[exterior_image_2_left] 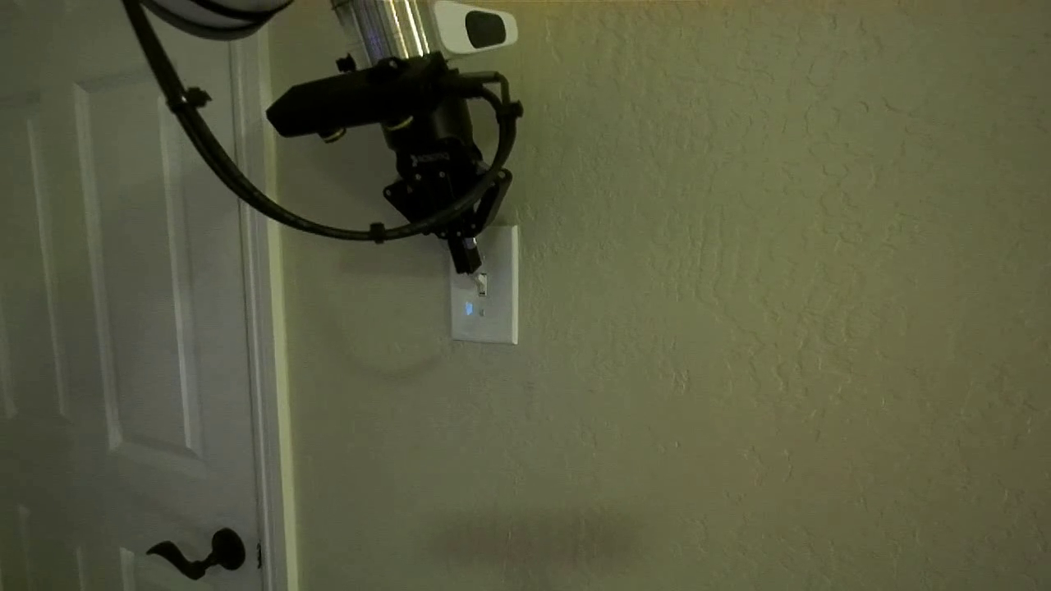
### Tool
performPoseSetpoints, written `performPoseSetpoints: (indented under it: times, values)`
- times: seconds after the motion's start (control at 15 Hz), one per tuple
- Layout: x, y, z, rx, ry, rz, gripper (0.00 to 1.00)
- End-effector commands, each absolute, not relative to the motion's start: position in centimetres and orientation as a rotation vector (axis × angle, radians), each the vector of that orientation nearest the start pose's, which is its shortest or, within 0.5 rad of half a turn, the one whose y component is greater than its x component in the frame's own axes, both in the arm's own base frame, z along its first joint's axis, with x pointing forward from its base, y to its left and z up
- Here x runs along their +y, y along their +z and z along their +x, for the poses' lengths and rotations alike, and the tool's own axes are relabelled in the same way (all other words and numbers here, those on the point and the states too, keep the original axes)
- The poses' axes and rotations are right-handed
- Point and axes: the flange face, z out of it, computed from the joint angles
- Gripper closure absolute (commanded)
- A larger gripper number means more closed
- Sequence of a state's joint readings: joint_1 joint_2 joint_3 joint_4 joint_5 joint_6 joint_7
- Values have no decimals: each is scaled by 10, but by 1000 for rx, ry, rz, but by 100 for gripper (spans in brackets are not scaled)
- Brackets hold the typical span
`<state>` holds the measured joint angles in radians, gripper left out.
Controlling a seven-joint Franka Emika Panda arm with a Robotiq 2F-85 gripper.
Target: Turn off the light
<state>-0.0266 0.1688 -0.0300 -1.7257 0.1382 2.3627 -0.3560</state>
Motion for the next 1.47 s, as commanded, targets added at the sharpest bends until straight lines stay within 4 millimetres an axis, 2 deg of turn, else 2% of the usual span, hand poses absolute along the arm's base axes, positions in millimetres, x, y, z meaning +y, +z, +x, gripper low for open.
performPoseSetpoints:
  times: [0.0,0.73,1.07,1.4]
  values:
    - [-35,538,662,-365,-804,-2998,93]
    - [-59,525,658,-296,-764,-3018,93]
    - [-55,540,656,-300,-809,-2998,93]
    - [-45,544,654,-299,-809,-2971,93]
